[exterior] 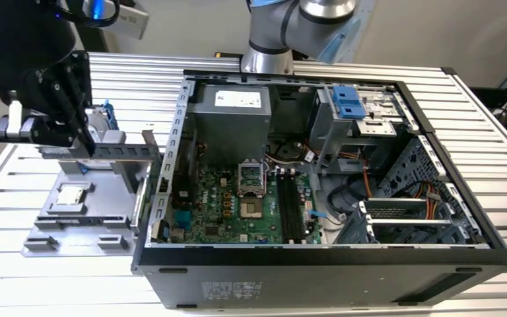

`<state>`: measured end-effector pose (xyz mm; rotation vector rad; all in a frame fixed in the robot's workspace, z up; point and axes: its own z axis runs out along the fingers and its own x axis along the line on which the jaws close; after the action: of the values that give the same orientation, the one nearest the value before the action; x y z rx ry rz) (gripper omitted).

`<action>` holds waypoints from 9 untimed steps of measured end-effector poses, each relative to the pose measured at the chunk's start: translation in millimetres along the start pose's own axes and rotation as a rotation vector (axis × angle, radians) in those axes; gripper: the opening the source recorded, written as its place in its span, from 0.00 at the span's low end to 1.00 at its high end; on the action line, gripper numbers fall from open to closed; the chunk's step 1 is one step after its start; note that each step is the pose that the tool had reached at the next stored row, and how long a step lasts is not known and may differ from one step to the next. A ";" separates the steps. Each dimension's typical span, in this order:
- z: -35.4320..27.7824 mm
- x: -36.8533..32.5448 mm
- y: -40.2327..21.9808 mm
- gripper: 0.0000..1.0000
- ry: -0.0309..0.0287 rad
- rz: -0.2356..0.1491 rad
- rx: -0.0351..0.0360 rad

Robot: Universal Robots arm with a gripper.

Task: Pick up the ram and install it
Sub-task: 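Pick up the ram and move it above insertion slot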

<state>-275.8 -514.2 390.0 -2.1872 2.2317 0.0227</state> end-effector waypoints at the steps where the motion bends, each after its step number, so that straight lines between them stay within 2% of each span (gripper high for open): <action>1: 0.0 0.0 -1.9 0.00 0.0000 0.000 -0.0001; 9: 0.0 -0.4 -17.1 0.00 0.0000 0.000 -0.0012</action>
<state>-258.7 -514.1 390.0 -2.1878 2.2324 0.0241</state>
